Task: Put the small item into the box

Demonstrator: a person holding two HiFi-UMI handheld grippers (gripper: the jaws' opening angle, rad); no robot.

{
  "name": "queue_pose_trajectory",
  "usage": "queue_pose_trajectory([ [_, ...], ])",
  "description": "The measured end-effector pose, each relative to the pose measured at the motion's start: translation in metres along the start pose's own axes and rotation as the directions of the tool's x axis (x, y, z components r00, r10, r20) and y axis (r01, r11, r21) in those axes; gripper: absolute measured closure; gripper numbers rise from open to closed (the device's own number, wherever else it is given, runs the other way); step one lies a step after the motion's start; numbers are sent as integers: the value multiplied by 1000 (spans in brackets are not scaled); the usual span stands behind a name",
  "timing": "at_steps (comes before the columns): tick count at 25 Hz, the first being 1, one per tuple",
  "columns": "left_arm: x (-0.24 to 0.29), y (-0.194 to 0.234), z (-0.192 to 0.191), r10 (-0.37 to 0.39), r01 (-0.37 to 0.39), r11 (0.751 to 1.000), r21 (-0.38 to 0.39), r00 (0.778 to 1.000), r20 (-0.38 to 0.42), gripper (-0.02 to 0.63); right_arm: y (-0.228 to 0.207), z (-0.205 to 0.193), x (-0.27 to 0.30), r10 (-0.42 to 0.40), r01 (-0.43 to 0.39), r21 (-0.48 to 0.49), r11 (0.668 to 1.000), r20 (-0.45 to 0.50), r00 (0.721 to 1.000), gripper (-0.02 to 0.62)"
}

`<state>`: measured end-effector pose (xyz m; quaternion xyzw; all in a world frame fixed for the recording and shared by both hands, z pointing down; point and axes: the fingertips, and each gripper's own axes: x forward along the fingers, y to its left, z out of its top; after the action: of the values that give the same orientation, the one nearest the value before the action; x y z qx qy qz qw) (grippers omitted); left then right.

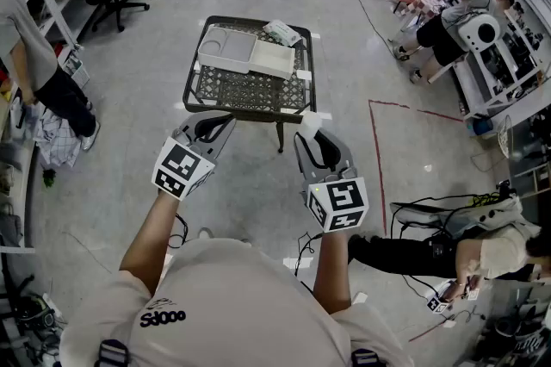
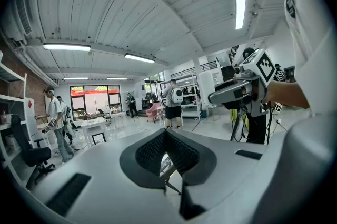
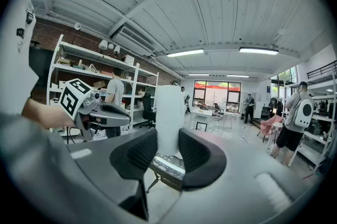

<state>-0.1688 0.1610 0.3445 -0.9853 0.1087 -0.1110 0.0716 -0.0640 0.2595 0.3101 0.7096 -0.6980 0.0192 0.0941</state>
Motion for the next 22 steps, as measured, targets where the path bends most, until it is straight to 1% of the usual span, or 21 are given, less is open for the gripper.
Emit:
queue_pose_trajectory([
  [4, 3, -3, 0, 6, -6, 1000, 2, 1000, -4, 601, -5, -2, -2, 6, -6, 6, 1000, 6, 1000, 457],
  [9, 8, -6, -2, 17, -17, 1000, -4, 1000, -12, 601, -14, -2, -4, 6, -7, 30, 1000, 41, 999, 457],
  [18, 22, -26, -2, 45, -45, 999, 0, 999, -28, 601, -36, -19, -13, 34, -35, 36, 999, 20, 999, 457],
  [22, 27, -26, -5, 63, -63, 998, -2, 998, -31, 601, -43, -28, -14, 38, -38, 44, 998, 13, 999, 457],
])
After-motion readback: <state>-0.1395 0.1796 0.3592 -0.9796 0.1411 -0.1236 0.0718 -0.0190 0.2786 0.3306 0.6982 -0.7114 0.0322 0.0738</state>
